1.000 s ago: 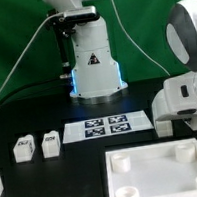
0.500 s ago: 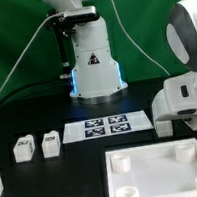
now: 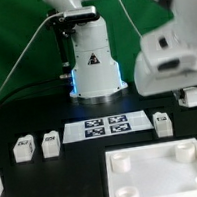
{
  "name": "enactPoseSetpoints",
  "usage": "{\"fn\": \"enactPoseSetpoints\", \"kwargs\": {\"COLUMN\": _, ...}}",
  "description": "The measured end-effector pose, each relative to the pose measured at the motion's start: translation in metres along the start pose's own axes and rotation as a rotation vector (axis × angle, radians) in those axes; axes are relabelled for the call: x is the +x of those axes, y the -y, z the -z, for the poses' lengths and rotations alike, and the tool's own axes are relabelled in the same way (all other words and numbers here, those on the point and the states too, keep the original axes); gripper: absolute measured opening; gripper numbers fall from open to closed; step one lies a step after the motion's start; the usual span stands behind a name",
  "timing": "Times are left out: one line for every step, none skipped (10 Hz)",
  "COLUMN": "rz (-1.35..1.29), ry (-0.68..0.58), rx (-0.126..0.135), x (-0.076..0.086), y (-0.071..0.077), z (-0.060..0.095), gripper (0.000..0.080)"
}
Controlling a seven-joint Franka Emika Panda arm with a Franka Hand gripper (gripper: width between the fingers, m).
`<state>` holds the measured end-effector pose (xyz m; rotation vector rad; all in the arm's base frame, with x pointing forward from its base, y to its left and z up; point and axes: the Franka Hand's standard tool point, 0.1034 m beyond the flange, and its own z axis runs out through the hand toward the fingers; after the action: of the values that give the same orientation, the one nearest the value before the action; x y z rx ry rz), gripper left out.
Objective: Assemble one leg
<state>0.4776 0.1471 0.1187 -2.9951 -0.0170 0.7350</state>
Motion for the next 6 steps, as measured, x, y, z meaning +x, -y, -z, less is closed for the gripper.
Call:
{"fn": "enactPoseSetpoints", "kwargs": {"rz": 0.015, "ry": -0.116, "rx": -0.063, "x": -0.008, "y": -0.009, "z": 0.027, "gripper": 0.0291}}
{"fn": "enactPoseSetpoints", "kwargs": {"rz": 0.022, "ry": -0.195, "rx": -0.073, "x": -0.012, "y": -0.008, "z": 0.038, "gripper": 0.0291}}
{"fn": "enactPoseSetpoints", "kwargs": {"rz": 0.032, "ry": -0.328, "rx": -0.052, "x": -0.005, "y": -0.005, "z": 0.037, "gripper": 0.0291}}
{"fn": "enactPoseSetpoints", "kwargs": {"rz": 0.039, "ry": -0.411, "rx": -0.042, "x": -0.007, "y": -0.005, "z": 0.033, "gripper": 0.0291}}
{"fn": "enactPoseSetpoints", "kwargs": {"rz": 0.045, "ry": -0.467, "rx": -0.034, "x": -0.007, "y": -0.004, "z": 0.032, "gripper": 0.0291}}
{"fn": "enactPoseSetpoints", "kwargs": {"rz": 0.061, "ry": -0.555, "rx": -0.019, "x": 0.0, "y": -0.004, "z": 0.04, "gripper": 0.0291}}
